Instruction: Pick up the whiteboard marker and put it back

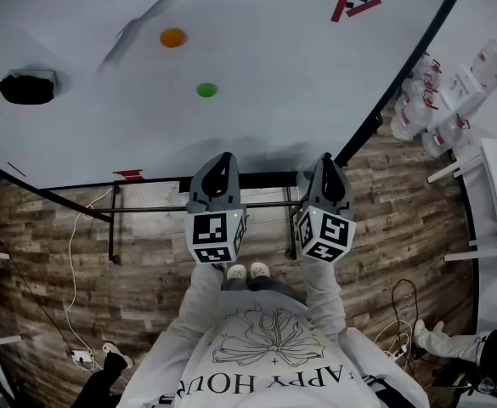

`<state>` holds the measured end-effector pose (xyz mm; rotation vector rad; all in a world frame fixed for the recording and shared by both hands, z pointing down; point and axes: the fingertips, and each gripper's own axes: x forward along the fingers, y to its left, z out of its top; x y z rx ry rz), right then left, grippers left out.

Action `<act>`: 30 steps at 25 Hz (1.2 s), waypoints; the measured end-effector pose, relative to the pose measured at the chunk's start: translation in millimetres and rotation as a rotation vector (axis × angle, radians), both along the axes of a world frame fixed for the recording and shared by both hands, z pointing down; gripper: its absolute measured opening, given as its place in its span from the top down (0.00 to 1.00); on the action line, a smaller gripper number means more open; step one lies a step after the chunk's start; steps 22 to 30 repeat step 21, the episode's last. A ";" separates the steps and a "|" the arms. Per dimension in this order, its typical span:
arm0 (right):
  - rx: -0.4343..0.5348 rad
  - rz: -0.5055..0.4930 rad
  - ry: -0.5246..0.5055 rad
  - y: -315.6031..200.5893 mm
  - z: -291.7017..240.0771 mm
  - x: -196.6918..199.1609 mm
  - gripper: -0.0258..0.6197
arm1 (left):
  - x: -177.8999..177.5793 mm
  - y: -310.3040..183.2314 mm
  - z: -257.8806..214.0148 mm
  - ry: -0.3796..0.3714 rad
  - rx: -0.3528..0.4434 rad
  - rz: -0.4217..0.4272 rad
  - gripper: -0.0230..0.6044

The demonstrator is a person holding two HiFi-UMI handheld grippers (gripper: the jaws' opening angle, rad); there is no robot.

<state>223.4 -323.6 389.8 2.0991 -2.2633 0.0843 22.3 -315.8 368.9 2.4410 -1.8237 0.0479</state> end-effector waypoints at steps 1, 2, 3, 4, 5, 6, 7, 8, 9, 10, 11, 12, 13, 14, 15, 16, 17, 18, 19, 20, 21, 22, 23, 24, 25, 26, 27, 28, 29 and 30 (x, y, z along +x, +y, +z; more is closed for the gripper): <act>0.000 0.000 0.004 0.3 -0.2 -0.2 0.90 | 0.0 0.4 0.0 0.000 0.000 -0.001 0.95; 0.001 -0.001 0.007 0.5 -0.3 -0.3 0.90 | -0.1 0.9 0.0 0.000 0.000 -0.002 0.95; 0.001 -0.002 0.008 0.9 -0.4 -0.6 0.90 | -0.3 1.5 0.0 0.000 0.000 -0.002 0.95; 0.001 -0.003 0.009 1.5 -0.3 -0.8 0.91 | -0.5 2.3 0.1 0.000 0.000 -0.003 0.95; 0.000 -0.003 0.008 2.4 -0.1 -0.9 0.91 | -0.7 3.3 0.2 0.001 -0.001 -0.003 0.95; 0.000 -0.003 0.008 3.3 0.1 -0.8 0.91 | -0.7 4.3 0.3 0.001 -0.001 -0.003 0.95; -0.001 -0.003 0.007 3.9 0.4 -0.4 0.91 | -0.6 5.0 0.3 0.001 -0.001 -0.004 0.95; -0.001 -0.002 0.007 4.0 0.6 -0.1 0.91 | -0.4 5.2 0.2 0.001 0.000 -0.004 0.95; -0.001 -0.002 0.008 3.9 0.7 0.4 0.91 | -0.1 5.1 0.1 0.000 0.000 -0.005 0.95; -0.001 -0.002 0.008 3.9 0.8 0.9 0.91 | 0.5 5.0 0.0 0.000 0.000 -0.005 0.95; -0.001 -0.001 0.009 4.2 0.8 1.4 0.92 | 1.1 5.1 -0.1 -0.001 0.000 -0.005 0.95; -0.001 0.000 0.011 4.8 0.8 1.8 0.92 | 1.6 5.6 0.1 -0.002 -0.001 -0.004 0.95; -0.001 0.001 0.012 5.4 0.6 2.1 0.93 | 2.0 6.3 0.3 -0.003 -0.002 -0.003 0.95; 0.000 0.002 0.012 6.0 0.5 2.3 0.94 | 2.3 7.0 0.6 -0.003 -0.002 -0.002 0.95; 0.002 0.002 0.012 6.5 0.3 2.4 0.95 | 2.6 7.6 0.9 -0.003 -0.003 -0.001 0.95; 0.002 0.002 0.011 7.0 0.2 2.7 0.95 | 3.0 8.0 1.1 -0.004 -0.004 -0.001 0.95; 0.003 0.002 0.012 7.4 0.3 3.1 0.95 | 3.5 8.4 1.3 -0.004 -0.004 0.000 0.95; 0.003 0.003 0.013 7.7 0.5 3.6 0.95 | 4.0 8.6 1.4 -0.004 -0.004 0.001 0.95; 0.003 0.003 0.014 7.7 0.6 4.0 0.95 | 4.4 8.6 1.4 -0.005 -0.004 0.002 0.95; 0.003 0.003 0.015 7.7 0.6 4.3 0.96 | 4.8 8.5 1.4 -0.006 -0.003 0.002 0.95; 0.004 0.003 0.016 7.5 0.5 4.7 0.96 | 5.2 8.4 1.4 -0.007 -0.003 0.003 0.95; 0.004 0.003 0.016 7.5 0.5 4.7 0.96 | 5.2 8.4 1.4 -0.007 -0.003 0.003 0.95; 0.004 0.003 0.016 7.5 0.5 4.7 0.96 | 5.2 8.4 1.4 -0.007 -0.003 0.003 0.95; 0.004 0.003 0.016 7.5 0.5 4.7 0.96 | 5.2 8.4 1.4 -0.007 -0.003 0.003 0.95; 0.004 0.003 0.016 7.5 0.5 4.7 0.96 | 5.2 8.4 1.4 -0.007 -0.003 0.003 0.95; 0.004 0.003 0.016 7.5 0.5 4.7 0.96 | 5.2 8.4 1.4 -0.007 -0.003 0.003 0.95; 0.004 0.003 0.016 7.5 0.5 4.7 0.96 | 5.2 8.4 1.4 -0.007 -0.003 0.003 0.95; 0.004 0.003 0.016 7.5 0.5 4.7 0.96 | 5.2 8.4 1.4 -0.007 -0.003 0.003 0.95; 0.004 0.003 0.016 7.5 0.5 4.7 0.96 | 5.2 8.4 1.4 -0.007 -0.003 0.003 0.95; 0.004 0.003 0.016 7.5 0.5 4.7 0.96 | 5.2 8.4 1.4 -0.007 -0.003 0.003 0.95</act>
